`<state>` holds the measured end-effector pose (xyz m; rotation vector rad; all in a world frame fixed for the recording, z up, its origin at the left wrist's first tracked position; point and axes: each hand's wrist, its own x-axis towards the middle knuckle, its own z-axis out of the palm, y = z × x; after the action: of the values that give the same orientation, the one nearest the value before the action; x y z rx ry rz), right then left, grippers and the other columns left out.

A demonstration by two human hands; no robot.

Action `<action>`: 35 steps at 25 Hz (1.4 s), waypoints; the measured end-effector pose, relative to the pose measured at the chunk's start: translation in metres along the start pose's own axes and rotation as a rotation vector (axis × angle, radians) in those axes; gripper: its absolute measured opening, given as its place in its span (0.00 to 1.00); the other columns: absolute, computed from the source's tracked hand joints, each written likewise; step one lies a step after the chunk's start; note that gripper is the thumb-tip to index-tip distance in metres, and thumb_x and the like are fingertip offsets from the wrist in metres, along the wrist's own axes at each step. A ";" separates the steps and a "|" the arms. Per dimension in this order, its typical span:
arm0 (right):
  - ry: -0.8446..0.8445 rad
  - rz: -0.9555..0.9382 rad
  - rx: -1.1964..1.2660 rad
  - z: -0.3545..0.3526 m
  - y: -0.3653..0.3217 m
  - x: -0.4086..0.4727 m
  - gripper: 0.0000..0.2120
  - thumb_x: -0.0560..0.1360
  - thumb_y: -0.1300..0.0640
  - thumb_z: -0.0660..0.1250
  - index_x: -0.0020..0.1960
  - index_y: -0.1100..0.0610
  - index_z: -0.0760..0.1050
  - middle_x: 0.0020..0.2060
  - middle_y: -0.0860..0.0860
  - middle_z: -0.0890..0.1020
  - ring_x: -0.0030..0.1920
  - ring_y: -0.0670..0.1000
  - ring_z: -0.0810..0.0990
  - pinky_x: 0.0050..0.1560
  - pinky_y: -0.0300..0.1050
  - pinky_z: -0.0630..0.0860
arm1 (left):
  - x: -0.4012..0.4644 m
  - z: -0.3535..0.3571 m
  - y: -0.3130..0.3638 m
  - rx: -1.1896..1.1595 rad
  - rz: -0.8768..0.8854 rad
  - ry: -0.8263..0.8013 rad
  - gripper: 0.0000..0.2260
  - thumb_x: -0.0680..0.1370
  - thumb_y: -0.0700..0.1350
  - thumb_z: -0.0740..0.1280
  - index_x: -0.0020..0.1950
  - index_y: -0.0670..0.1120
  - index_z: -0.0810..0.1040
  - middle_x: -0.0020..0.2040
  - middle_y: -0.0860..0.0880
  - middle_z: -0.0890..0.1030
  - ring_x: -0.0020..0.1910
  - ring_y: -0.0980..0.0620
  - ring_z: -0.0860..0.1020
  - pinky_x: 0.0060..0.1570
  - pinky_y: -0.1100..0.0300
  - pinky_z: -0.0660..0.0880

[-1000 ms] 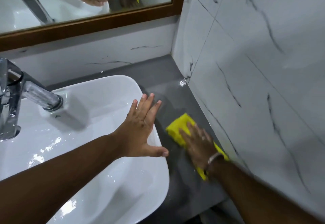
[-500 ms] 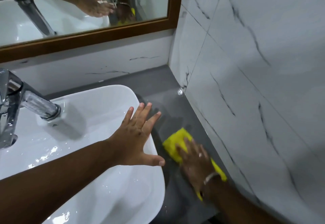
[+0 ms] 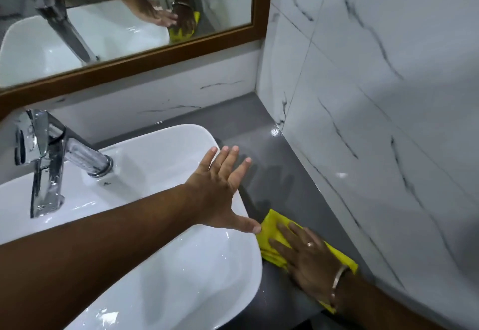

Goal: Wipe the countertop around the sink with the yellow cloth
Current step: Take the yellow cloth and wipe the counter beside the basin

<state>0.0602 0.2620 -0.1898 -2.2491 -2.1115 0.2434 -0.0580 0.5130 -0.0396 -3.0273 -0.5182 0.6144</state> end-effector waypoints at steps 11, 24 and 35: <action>0.106 0.337 0.097 0.009 -0.059 0.016 0.33 0.70 0.52 0.63 0.73 0.44 0.57 0.74 0.54 0.62 0.71 0.61 0.63 0.67 0.61 0.66 | 0.004 0.000 -0.003 -0.019 0.014 -0.116 0.60 0.57 0.84 0.47 0.73 0.49 0.27 0.76 0.42 0.30 0.73 0.44 0.28 0.72 0.42 0.31; -0.012 0.339 0.073 0.023 -0.140 -0.033 0.32 0.68 0.52 0.53 0.73 0.46 0.59 0.73 0.57 0.64 0.73 0.62 0.57 0.67 0.61 0.62 | -0.233 0.109 0.016 -0.435 -0.206 0.045 0.37 0.71 0.74 0.35 0.76 0.58 0.34 0.78 0.49 0.37 0.76 0.44 0.35 0.73 0.42 0.36; 0.224 0.593 0.392 0.016 -0.134 -0.027 0.25 0.72 0.51 0.57 0.69 0.50 0.67 0.69 0.56 0.72 0.66 0.61 0.70 0.63 0.61 0.67 | -0.333 0.156 -0.052 -0.315 -0.492 0.082 0.36 0.74 0.72 0.39 0.78 0.55 0.45 0.79 0.49 0.48 0.78 0.47 0.42 0.74 0.41 0.35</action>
<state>-0.0764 0.2434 -0.1848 -2.4383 -1.1300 0.3642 -0.4234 0.4462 -0.0543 -2.9825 -1.4111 0.4065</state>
